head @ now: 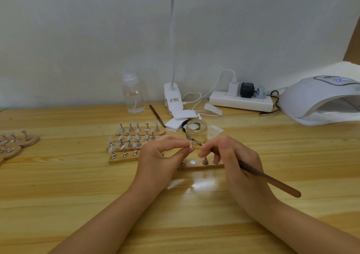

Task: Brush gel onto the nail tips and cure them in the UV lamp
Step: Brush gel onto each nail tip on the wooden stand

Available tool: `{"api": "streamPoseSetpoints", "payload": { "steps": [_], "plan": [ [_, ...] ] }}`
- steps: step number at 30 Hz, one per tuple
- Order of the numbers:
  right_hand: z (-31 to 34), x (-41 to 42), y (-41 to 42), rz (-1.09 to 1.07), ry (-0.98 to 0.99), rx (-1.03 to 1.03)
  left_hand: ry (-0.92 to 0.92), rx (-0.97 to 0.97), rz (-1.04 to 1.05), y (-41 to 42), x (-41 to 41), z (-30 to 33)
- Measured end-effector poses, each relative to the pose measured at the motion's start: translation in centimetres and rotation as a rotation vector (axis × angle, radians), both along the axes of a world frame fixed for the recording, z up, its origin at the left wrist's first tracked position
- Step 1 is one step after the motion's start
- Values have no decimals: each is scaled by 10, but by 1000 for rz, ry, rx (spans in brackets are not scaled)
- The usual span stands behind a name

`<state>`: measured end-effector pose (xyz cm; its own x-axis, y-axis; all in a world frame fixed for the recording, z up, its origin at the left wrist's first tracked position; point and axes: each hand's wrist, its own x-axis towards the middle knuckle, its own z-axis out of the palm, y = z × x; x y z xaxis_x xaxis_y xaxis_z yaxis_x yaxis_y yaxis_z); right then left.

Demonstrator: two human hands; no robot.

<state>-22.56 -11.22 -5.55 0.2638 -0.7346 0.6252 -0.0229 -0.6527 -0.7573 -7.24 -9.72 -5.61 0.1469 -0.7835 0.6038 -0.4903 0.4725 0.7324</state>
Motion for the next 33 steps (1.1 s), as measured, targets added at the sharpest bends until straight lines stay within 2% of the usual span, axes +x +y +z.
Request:
{"api": "streamPoseSetpoints", "payload": {
  "steps": [4,9,13,17,21,25,29,33],
  "plan": [
    [-3,-1,1,42,-81,38,-11,6,6,0,0,-1],
    [-2,0,-1,-10,-20,-12,-33,-10,18,-1,0,-1],
    [-3,-1,0,23,-94,14,-25,-5,5,0,0,-1],
    [-1,0,-1,-21,-8,-22,-27,-4,7,0,0,-1],
    [-3,-1,-1,23,-103,40,-22,-4,16,0,-2,0],
    [-1,0,-2,-16,-30,-15,-25,1,17,1,-1,0],
    [-2,0,-1,35,-93,33,-30,12,12,2,-2,2],
    [0,-1,-1,-5,-26,-17,-39,13,21,2,-1,2]
  ]
}}
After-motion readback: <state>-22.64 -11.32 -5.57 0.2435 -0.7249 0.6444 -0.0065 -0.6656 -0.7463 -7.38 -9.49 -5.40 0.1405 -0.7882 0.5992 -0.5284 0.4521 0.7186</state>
